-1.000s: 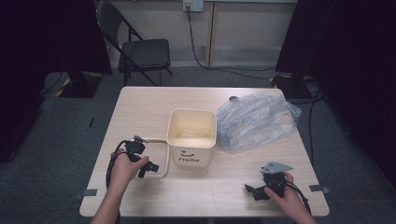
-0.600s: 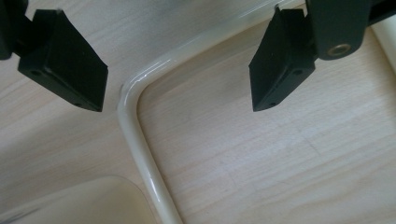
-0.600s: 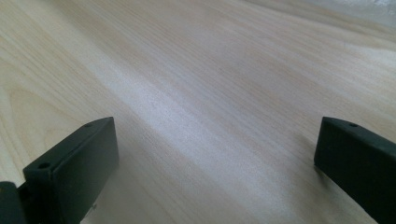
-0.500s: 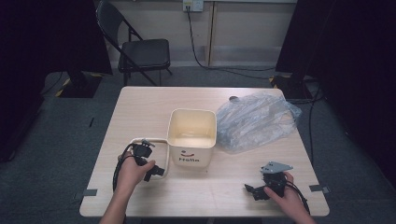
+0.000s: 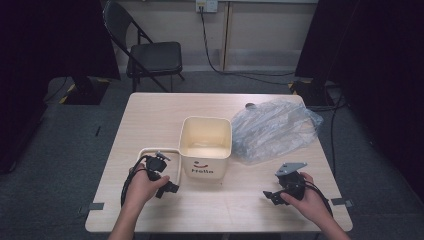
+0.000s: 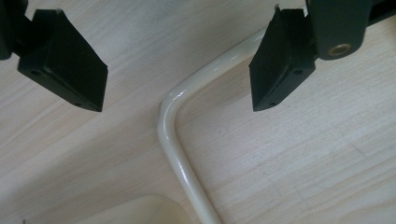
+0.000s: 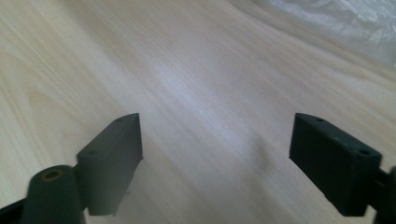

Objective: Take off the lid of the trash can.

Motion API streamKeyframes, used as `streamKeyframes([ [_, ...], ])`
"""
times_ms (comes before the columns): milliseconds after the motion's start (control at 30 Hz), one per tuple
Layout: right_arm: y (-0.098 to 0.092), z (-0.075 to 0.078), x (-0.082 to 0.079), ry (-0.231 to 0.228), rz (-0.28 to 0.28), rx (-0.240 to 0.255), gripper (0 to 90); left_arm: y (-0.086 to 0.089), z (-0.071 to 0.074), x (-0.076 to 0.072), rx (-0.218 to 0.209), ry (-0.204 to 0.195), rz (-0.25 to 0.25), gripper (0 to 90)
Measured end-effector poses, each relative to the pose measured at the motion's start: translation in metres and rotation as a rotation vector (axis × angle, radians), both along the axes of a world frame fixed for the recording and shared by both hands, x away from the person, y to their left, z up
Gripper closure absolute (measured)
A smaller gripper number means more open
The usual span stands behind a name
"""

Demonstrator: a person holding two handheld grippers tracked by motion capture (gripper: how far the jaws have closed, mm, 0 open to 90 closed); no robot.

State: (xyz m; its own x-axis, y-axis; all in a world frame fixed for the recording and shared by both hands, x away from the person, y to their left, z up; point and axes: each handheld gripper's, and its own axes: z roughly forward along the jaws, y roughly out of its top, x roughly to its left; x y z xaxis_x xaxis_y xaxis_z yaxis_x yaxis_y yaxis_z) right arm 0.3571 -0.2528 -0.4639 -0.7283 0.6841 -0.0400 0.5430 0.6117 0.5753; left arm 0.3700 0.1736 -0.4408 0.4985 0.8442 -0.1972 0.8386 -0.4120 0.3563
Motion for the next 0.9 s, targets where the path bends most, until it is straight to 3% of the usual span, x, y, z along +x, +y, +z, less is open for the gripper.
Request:
streamKeyframes([
  [133,0.01,0.006,0.013,0.015,0.033,-0.036,14.7,-0.004,-0.002,-0.003,-0.003,0.005,0.0,18.8],
  [300,0.018,0.015,0.027,0.021,0.042,-0.046,14.7,-0.002,-0.005,-0.006,-0.007,0.01,-0.011,19.0],
  [633,0.027,0.029,0.058,0.027,0.015,-0.019,14.6,-0.003,-0.008,-0.01,-0.028,0.013,-0.017,18.9],
  [900,0.036,0.029,0.079,0.033,-0.01,0.009,14.7,-0.002,-0.006,-0.01,-0.037,0.006,-0.028,18.9],
])
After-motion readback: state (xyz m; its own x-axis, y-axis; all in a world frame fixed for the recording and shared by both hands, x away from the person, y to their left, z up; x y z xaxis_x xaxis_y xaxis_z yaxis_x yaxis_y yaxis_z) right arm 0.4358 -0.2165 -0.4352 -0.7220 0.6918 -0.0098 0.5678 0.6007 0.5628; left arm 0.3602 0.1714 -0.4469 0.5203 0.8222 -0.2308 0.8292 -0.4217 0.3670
